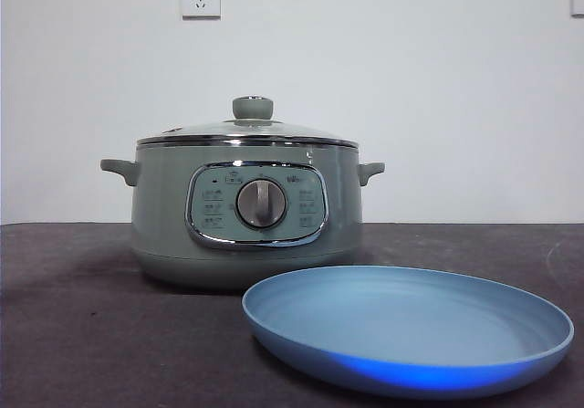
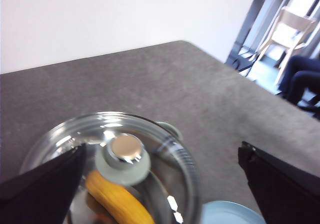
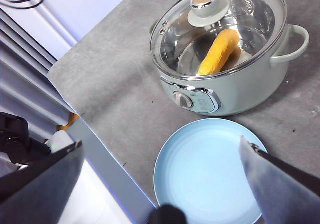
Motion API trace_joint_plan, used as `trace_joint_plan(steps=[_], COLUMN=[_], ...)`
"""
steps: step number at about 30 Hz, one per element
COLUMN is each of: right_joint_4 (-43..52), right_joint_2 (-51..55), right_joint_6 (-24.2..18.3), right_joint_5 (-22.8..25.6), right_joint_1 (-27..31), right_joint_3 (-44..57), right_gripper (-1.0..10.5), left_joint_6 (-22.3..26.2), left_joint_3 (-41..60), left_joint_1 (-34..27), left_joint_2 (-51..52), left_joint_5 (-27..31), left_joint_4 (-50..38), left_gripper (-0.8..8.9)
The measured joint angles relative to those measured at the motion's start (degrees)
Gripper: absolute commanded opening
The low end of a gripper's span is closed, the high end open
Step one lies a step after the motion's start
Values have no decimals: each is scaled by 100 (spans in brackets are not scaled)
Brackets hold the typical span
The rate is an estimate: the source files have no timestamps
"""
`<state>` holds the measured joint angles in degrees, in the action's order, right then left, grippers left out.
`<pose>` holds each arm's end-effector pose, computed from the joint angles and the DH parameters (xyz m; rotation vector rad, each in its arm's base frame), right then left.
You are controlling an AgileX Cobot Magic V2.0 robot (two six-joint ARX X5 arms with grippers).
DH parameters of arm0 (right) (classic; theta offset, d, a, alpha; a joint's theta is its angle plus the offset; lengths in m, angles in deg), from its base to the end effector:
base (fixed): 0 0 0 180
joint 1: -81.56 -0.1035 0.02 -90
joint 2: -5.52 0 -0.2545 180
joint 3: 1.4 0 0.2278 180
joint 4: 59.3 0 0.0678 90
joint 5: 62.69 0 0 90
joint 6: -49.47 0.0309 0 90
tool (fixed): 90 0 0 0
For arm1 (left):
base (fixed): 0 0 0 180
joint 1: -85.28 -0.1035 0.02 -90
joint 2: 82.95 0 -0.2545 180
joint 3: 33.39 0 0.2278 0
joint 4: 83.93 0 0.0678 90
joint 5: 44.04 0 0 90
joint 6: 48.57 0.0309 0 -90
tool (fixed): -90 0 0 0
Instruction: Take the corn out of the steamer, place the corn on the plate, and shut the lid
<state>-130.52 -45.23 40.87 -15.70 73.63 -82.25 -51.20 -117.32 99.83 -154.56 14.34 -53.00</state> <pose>0.1201 0.0380 0.3554 0.0888 0.6396 0.8984 0.2393 -0.0789 0.3636 -0.0925 0.3483 -0.7910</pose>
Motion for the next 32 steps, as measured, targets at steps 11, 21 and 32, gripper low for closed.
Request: trace_joint_plan(steps=[11,21,32], right_joint_4=[-2,-22,-24], right_joint_2=[-20,-20,-20], right_joint_6=[2,2,2], right_joint_5=[2,2,2], right_joint_1=[0,0,0], right_joint_3=[0,0,0], right_gripper=[599,599,599], left_joint_6=[433,656,697], left_joint_3=[-199,-201,-205], left_joint_1=[627,925,1051], left_joint_2=[-1631,-2452,-2625], left_joint_5=[817,1362,1698], left_joint_4=[-1274,-1602,-1681], left_gripper=[590,589,146])
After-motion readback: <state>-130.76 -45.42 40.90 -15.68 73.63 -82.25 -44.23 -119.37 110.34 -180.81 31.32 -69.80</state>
